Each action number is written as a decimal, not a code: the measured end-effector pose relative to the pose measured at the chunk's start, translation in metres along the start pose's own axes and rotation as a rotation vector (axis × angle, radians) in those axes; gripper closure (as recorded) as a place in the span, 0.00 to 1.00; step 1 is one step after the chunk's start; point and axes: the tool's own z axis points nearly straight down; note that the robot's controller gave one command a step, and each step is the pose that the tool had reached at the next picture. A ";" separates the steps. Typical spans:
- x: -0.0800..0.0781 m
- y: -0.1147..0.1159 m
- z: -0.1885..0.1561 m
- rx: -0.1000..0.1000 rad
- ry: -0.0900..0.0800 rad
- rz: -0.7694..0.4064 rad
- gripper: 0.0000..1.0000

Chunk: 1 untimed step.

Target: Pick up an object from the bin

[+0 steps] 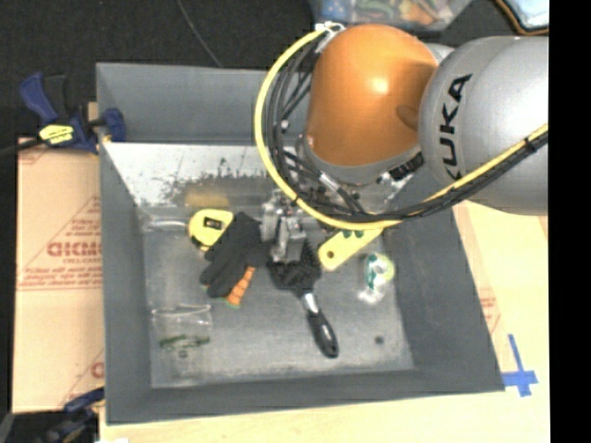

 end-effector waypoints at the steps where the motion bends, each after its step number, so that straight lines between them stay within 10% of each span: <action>1: 0.005 -0.083 0.055 0.001 0.004 0.025 1.00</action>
Offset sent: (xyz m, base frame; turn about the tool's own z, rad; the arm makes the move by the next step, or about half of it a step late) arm -0.0303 -0.0231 -0.0457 -0.0406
